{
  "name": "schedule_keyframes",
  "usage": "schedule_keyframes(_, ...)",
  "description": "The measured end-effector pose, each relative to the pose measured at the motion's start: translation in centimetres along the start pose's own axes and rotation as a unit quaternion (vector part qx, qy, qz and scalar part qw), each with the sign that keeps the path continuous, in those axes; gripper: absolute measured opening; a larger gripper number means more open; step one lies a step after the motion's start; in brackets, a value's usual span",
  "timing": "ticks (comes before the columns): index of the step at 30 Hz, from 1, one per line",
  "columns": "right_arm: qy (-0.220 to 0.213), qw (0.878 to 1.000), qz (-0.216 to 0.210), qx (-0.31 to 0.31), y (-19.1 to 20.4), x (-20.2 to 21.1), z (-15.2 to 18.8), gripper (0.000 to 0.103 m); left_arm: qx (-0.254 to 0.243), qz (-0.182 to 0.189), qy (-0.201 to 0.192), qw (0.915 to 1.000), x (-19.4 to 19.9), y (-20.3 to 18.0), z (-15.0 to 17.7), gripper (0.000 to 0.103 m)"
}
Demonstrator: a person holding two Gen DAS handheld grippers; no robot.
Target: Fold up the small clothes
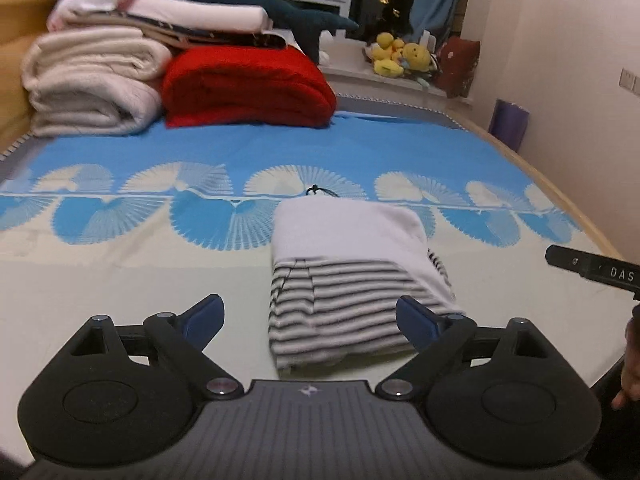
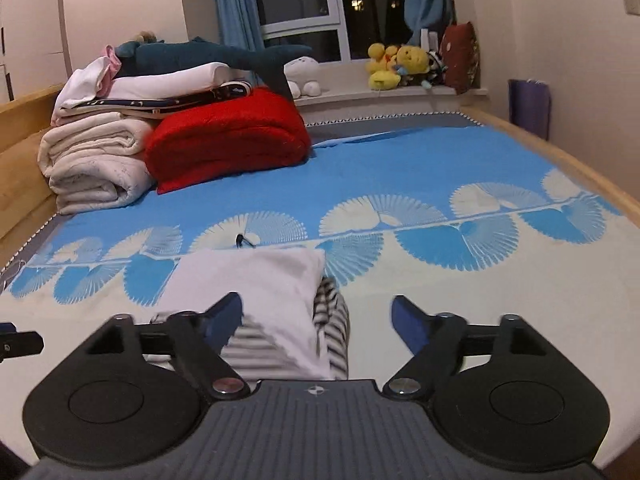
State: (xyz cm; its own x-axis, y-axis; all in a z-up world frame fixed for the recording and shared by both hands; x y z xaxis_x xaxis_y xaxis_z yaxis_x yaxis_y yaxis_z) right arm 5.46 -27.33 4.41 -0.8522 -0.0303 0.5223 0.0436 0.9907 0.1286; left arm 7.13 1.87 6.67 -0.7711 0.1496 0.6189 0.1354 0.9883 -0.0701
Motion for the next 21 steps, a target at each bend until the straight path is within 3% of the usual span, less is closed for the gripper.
schedule_keyframes(4,0.023,1.000,-0.001,-0.004,1.2,1.0,3.7,0.084,-0.010,-0.012,0.006,0.9999,0.3,-2.5,3.9,0.095)
schedule_keyframes(7,0.059,0.998,0.000,-0.002,2.5,0.6,5.2,0.084,-0.005,-0.013,0.045,0.9989,-1.6,-3.8,5.7,0.095)
schedule_keyframes(12,0.078,0.996,-0.009,0.032,4.4,-0.3,6.4,0.084,-0.003,-0.046,0.047,0.9978,-3.2,-3.5,5.7,0.095)
schedule_keyframes(16,0.084,0.995,-0.011,0.047,5.3,-0.9,6.8,0.084,0.022,-0.045,0.071,0.9962,-4.1,-2.9,5.6,0.095)
schedule_keyframes(21,0.084,0.995,-0.019,0.055,5.8,-1.1,6.9,0.084,0.028,-0.052,0.066,0.9960,-4.4,-2.9,5.1,0.095)
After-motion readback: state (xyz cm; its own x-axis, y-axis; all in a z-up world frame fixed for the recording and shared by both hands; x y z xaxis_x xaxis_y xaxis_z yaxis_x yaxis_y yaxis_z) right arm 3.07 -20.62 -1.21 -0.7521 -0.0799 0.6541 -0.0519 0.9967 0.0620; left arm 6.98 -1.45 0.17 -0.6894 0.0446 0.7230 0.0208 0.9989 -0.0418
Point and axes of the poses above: each gripper's, at about its wrist camera, not at the fingertips, and x roughly against the way its jaws point, y to its left, z to its underside, the point moved 2 cm from there along -x, roughly the way its jaws point, and after that the axes turned 1 degree about -x, right-handed, at the moved point
